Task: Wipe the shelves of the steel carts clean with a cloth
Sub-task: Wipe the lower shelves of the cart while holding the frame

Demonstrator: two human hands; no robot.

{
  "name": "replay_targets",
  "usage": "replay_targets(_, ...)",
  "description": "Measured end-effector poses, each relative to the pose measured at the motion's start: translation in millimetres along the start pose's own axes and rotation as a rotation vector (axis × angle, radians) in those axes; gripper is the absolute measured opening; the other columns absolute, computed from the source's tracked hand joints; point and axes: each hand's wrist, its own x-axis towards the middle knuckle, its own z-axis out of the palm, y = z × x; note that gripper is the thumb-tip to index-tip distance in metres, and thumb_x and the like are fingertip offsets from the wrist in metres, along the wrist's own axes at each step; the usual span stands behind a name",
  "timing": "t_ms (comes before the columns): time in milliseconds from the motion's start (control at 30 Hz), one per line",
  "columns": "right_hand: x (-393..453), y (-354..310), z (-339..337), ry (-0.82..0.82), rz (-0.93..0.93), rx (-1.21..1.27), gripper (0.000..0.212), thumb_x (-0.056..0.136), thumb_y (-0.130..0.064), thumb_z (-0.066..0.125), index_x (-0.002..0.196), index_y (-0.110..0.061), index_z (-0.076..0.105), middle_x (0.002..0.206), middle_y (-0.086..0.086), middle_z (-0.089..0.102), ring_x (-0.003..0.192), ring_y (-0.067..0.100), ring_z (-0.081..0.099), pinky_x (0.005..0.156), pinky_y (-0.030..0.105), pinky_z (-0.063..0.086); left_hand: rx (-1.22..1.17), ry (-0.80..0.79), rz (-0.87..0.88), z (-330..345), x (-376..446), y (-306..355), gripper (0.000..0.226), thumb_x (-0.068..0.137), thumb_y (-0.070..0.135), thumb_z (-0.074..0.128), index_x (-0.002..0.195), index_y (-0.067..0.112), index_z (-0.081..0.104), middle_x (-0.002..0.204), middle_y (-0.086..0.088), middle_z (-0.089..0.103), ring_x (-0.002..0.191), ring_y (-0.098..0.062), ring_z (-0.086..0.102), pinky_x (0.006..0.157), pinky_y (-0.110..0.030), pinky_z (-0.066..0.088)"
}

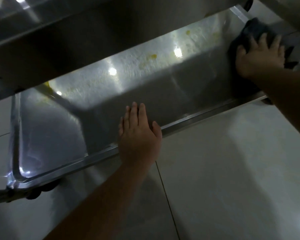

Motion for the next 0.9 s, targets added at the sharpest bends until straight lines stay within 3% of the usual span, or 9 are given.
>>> replay_targets(100,-2.9,-56.0,11.8,-0.043,-0.016,0.017,0.067,0.108,-0.051,0.020,0.165,-0.017,0.014,0.173,0.012,0.007,0.157,0.043,0.002,0.126,0.057,0.008,0.012,0.004,-0.001,-0.3,0.2,2.6,0.070,0.100,0.042,0.028,0.162,0.012,0.039,0.170,-0.010,0.033,0.160,-0.028,0.025,0.130,-0.047,0.017)
replay_targets(233,-53.1,-146.0,47.7,-0.085,-0.498,-0.018,0.060,0.108,-0.047,0.025,0.162,-0.022,0.025,0.171,0.005,0.019,0.157,0.037,0.013,0.123,0.051,0.017,-0.033,-0.041,-0.015,-2.4,0.3,0.9,0.065,0.103,0.037,0.039,0.162,0.011,0.039,0.171,-0.009,0.032,0.161,-0.026,0.022,0.130,-0.046,0.015)
replay_targets(300,-81.2,-177.1,64.9,-0.155,-0.770,-0.061,0.060,0.107,-0.051,0.016,0.163,-0.032,0.023,0.172,-0.006,0.016,0.159,0.026,0.009,0.126,0.047,0.011,-0.120,-0.101,-0.040,-7.1,2.8,-3.1,0.063,0.105,0.036,0.047,0.162,0.013,0.036,0.170,-0.009,0.032,0.160,-0.026,0.023,0.130,-0.047,0.018)
replay_targets(367,-86.8,-183.2,67.3,-0.214,-0.867,-0.065,0.061,0.106,-0.056,0.009,0.163,-0.037,0.017,0.171,-0.012,0.011,0.159,0.016,0.002,0.128,0.041,0.004,-0.265,-0.153,-0.085,-15.6,7.0,-8.0,0.059,0.104,0.038,0.051,0.158,0.018,0.037,0.166,-0.006,0.036,0.152,-0.028,0.034,0.124,-0.051,0.031)
replay_targets(433,-80.2,-170.8,64.2,-0.210,-0.877,-0.080,0.061,0.106,-0.058,0.010,0.164,-0.037,0.016,0.171,-0.014,0.010,0.159,0.013,0.001,0.127,0.038,0.002,-0.288,-0.148,-0.100,-25.2,8.3,-19.4,0.052,0.102,0.039,0.055,0.150,0.020,0.045,0.156,-0.005,0.044,0.140,-0.029,0.047,0.115,-0.051,0.042)
replay_targets(533,-59.6,-137.3,57.6,-0.120,-0.766,-0.127,0.060,0.109,-0.053,0.017,0.164,-0.030,0.022,0.171,-0.009,0.013,0.159,0.019,0.008,0.127,0.042,0.010,-0.187,-0.066,-0.097,-39.3,5.7,-60.0,0.046,0.103,0.038,0.056,0.144,0.018,0.053,0.149,-0.008,0.051,0.133,-0.033,0.052,0.113,-0.052,0.043)
replay_targets(633,-33.8,-98.4,45.4,-0.027,-0.461,-0.105,0.063,0.109,-0.048,0.021,0.163,-0.018,0.027,0.172,0.001,0.016,0.158,0.031,0.013,0.126,0.048,0.015,-0.013,-0.072,-0.143,-46.9,0.3,-106.2,0.055,0.107,0.041,0.048,0.155,0.015,0.045,0.164,-0.011,0.040,0.150,-0.033,0.038,0.121,-0.052,0.031)
replay_targets(767,-39.2,-100.3,42.7,-0.061,-0.123,0.022,0.067,0.105,-0.050,0.014,0.165,-0.021,0.014,0.174,0.003,0.008,0.159,0.035,0.003,0.127,0.054,0.005,-0.009,-0.080,-0.187,-37.2,-9.1,-113.4,0.062,0.110,0.041,0.043,0.163,0.012,0.035,0.172,-0.010,0.030,0.160,-0.028,0.023,0.128,-0.048,0.020)
replay_targets(900,-100.0,-147.2,60.6,-0.140,-0.328,0.003,0.066,0.105,-0.050,0.018,0.166,-0.025,0.012,0.174,-0.001,0.006,0.159,0.032,0.002,0.127,0.050,0.005,-0.011,-0.045,-0.206,-33.4,-8.2,-111.8,0.058,0.110,0.036,0.043,0.162,0.014,0.037,0.171,-0.007,0.032,0.159,-0.026,0.025,0.127,-0.046,0.021)
